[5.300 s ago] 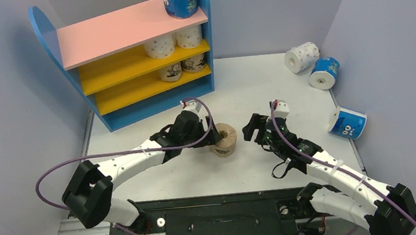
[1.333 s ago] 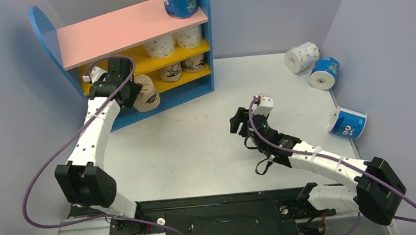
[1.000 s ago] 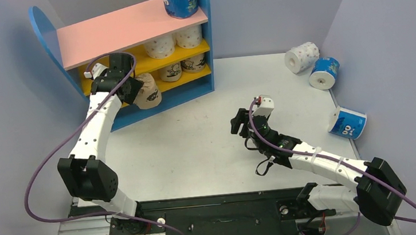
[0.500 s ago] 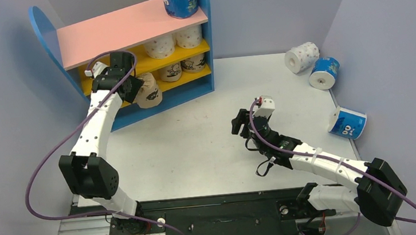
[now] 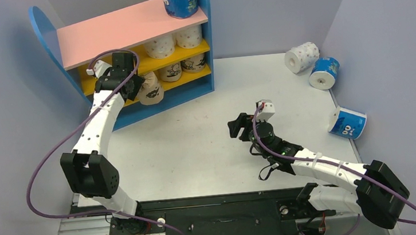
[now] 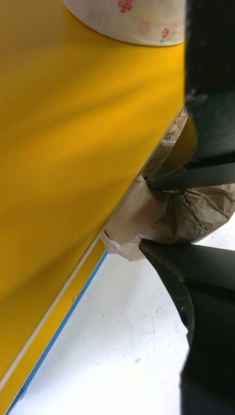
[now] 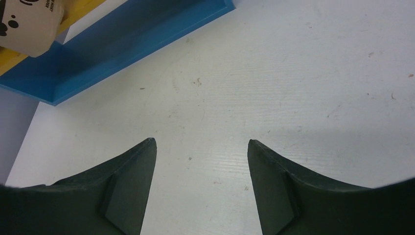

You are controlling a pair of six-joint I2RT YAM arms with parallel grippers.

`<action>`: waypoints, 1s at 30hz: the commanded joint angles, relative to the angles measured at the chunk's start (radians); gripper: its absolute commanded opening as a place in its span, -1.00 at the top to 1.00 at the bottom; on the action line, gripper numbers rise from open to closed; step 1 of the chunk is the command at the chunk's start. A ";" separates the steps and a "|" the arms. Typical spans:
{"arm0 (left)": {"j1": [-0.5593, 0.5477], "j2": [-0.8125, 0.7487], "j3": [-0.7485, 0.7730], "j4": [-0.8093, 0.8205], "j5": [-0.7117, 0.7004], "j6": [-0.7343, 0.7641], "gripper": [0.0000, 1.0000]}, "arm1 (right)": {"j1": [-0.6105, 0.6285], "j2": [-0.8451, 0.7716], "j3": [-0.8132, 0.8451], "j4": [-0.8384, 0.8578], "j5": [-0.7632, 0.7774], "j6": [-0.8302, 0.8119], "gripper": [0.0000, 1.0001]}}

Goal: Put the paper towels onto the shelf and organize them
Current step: Place the paper towel on the shelf.

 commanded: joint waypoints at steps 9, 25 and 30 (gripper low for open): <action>-0.019 0.020 0.016 0.198 -0.116 -0.044 0.24 | 0.007 0.008 0.013 0.088 -0.036 -0.022 -0.29; -0.022 -0.016 -0.041 0.298 -0.174 0.037 0.15 | 0.050 0.184 0.152 0.193 -0.259 -0.177 -0.33; -0.022 -0.036 -0.051 0.321 -0.181 0.074 0.12 | 0.083 0.267 0.150 0.496 -0.117 -0.174 -0.33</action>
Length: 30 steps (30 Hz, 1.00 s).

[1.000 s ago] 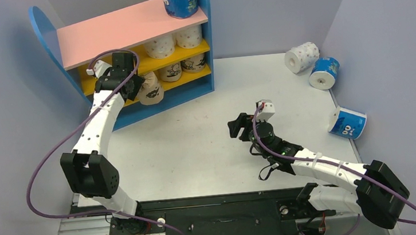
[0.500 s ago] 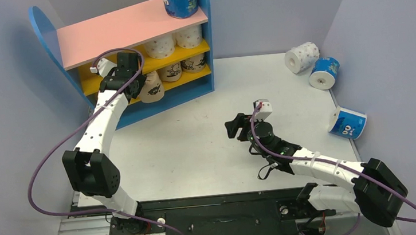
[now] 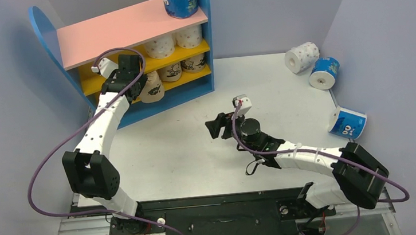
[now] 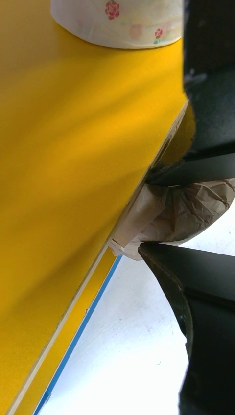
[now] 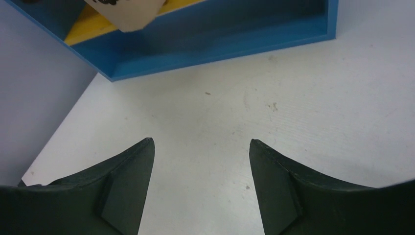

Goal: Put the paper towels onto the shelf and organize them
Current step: Place the paper towel on the shelf.

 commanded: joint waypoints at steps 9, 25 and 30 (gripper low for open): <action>0.021 -0.034 0.003 0.207 -0.084 0.024 0.11 | 0.045 0.445 0.332 0.490 -0.067 -0.188 -0.55; 0.025 -0.033 0.014 0.190 -0.038 0.003 0.10 | 0.050 0.871 0.777 0.581 -0.059 -0.144 -0.44; 0.024 -0.034 0.017 0.188 -0.025 0.003 0.10 | 0.054 0.932 0.880 0.562 -0.039 -0.134 -0.38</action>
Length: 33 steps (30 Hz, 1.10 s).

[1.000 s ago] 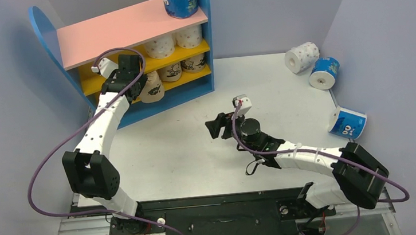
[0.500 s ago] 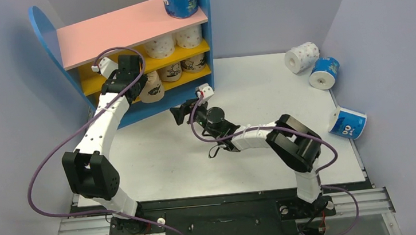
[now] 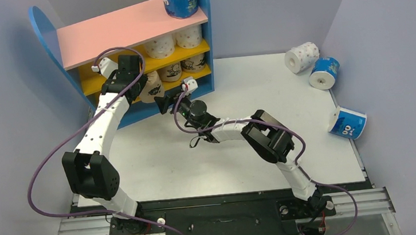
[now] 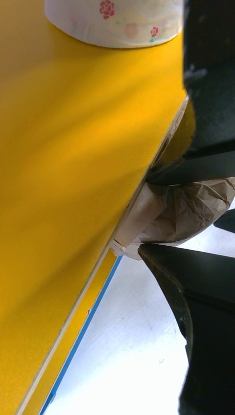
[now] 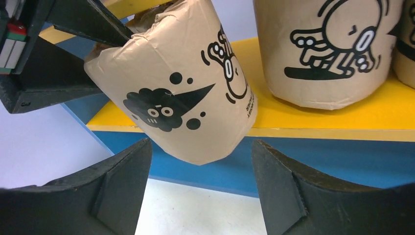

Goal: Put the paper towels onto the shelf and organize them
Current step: Place the paper towel on the shelf.

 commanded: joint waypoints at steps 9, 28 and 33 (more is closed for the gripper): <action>0.024 -0.042 0.021 0.174 -0.021 -0.001 0.08 | 0.000 0.090 0.173 0.020 0.018 0.038 -0.33; 0.024 -0.135 -0.029 0.156 0.016 0.009 -0.15 | -0.026 0.135 0.276 -0.049 -0.014 0.101 -0.31; 0.023 -0.185 -0.061 0.162 0.023 0.008 -0.17 | -0.028 0.139 0.286 -0.055 -0.019 0.110 -0.31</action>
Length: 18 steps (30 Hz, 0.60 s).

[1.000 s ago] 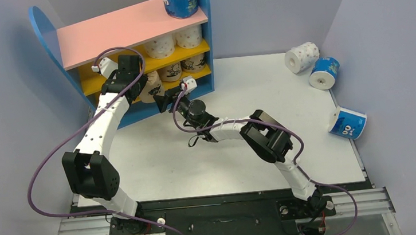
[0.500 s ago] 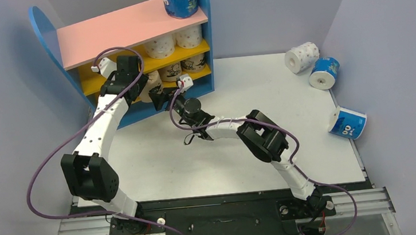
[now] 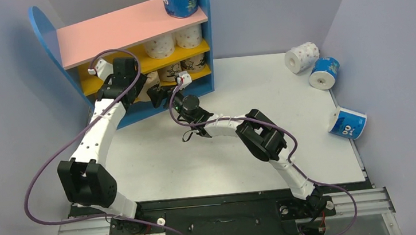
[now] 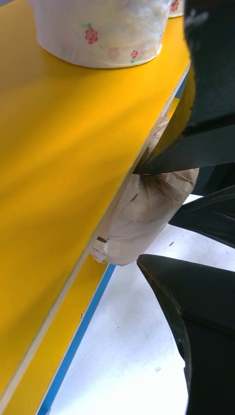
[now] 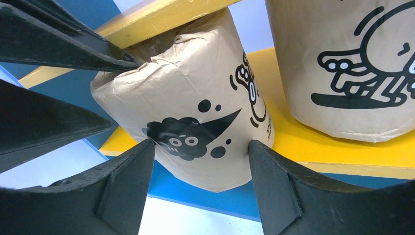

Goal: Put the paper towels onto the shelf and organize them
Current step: Place the paper towel on the shelf.

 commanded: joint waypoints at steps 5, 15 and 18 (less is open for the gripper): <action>0.005 -0.166 -0.037 0.121 -0.022 0.007 -0.26 | -0.015 0.015 0.064 0.013 -0.002 0.035 -0.30; -0.044 -0.302 -0.128 0.117 -0.038 0.018 -0.41 | -0.015 0.018 0.078 -0.005 0.003 0.046 -0.26; -0.093 -0.370 -0.190 0.118 -0.070 0.027 -0.41 | -0.013 0.021 0.087 -0.011 0.008 0.052 -0.25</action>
